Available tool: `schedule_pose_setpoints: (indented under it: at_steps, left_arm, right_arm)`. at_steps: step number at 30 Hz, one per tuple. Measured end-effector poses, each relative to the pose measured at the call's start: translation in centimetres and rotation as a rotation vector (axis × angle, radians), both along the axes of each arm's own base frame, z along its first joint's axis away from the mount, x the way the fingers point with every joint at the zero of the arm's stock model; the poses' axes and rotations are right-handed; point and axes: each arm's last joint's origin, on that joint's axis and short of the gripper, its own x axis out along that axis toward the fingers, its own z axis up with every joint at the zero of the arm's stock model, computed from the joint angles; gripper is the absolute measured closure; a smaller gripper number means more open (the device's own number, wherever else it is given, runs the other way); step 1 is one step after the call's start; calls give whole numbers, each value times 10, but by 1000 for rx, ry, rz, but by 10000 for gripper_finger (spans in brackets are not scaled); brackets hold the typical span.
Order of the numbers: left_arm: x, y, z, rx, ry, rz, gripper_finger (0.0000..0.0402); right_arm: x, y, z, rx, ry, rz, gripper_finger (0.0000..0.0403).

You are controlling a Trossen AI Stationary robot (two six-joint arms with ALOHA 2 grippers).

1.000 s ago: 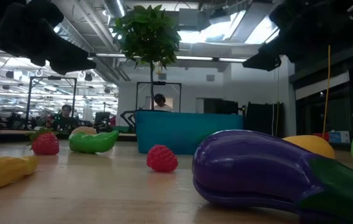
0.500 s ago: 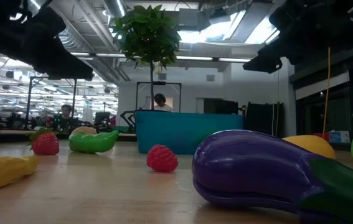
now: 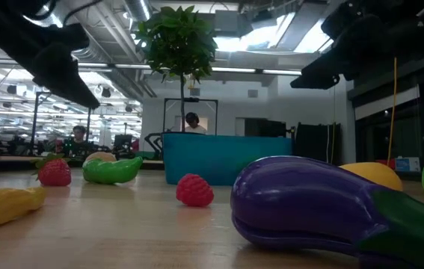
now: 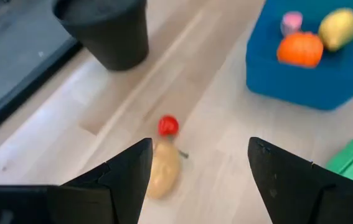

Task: Pick and placing Produce into tupperware
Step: Put the brown potato into the blue bin

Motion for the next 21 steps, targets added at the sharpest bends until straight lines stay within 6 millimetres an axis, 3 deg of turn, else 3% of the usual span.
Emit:
schedule_pose_setpoints:
  at_steps: [9,21]
  left_arm:
    - [17,17,-6,-106,230,-8,145]
    - [36,40,-9,-81,412,-94,145]
  right_arm:
    - [0,0,0,20,-2,-4,55]
    - [0,0,0,18,-2,-3,55]
